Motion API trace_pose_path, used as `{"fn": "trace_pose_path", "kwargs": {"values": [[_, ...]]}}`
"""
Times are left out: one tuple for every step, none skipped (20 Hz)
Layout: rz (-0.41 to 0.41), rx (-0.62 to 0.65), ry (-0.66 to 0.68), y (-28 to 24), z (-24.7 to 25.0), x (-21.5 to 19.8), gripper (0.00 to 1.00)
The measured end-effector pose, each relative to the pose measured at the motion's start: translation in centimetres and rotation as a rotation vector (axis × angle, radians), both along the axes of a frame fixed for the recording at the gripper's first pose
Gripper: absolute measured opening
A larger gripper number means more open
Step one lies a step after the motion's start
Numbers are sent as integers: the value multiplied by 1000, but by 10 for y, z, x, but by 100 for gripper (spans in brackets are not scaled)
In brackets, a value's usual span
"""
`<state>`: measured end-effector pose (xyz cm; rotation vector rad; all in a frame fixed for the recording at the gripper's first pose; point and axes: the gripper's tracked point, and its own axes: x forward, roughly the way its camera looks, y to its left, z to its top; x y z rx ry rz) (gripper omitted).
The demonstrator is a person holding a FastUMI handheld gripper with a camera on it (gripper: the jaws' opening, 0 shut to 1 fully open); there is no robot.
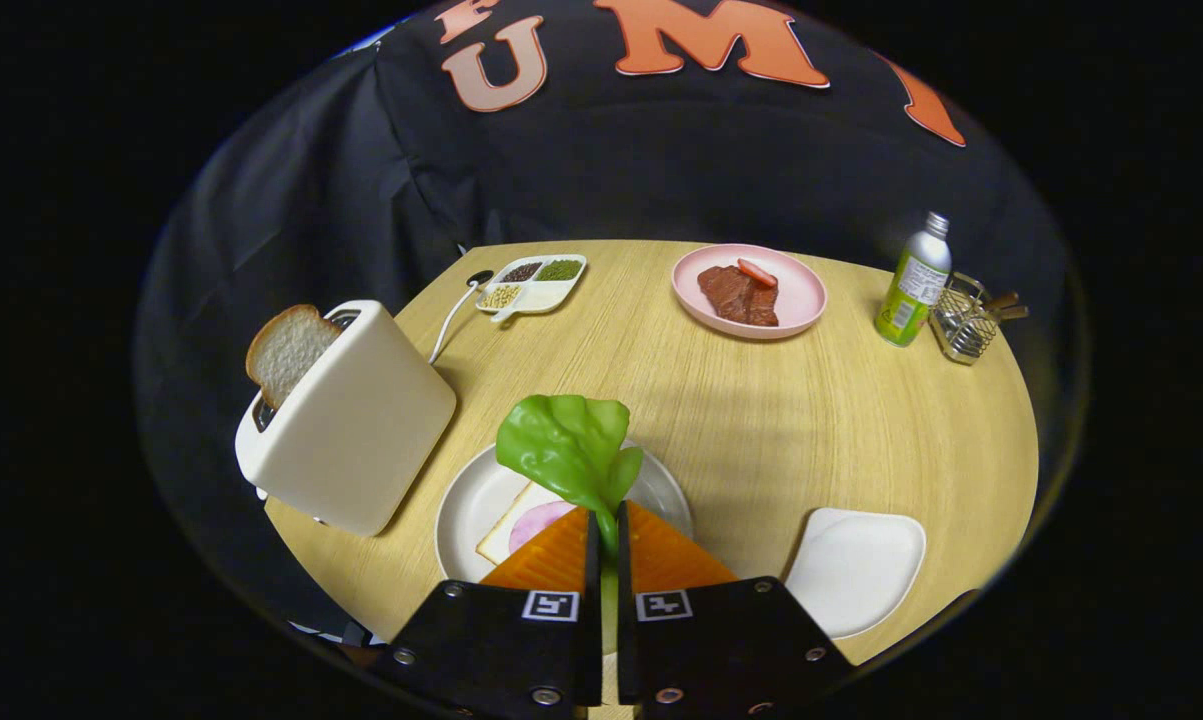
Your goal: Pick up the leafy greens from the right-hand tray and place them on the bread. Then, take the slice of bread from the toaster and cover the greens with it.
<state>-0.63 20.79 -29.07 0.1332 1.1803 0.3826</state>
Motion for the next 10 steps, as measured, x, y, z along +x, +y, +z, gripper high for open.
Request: {"fn": "trace_pose_path", "kwargs": {"values": [[7, -11, 21, 4, -6, -3, 7], [11, -29, 49, 7, -15, -8, 7], [13, -49, 67, 10, -21, -11, 7], [26, -52, 78, 16, -25, -14, 7], [35, -42, 92, 25, -28, -17, 7], [45, -26, 109, 35, -29, -21, 8], [54, -13, 124, 43, -30, -25, 9], [66, -16, 131, 47, -32, -28, 11], [78, -23, 131, 48, -33, -29, 18], [90, -28, 125, 50, -33, -31, 22]]}}
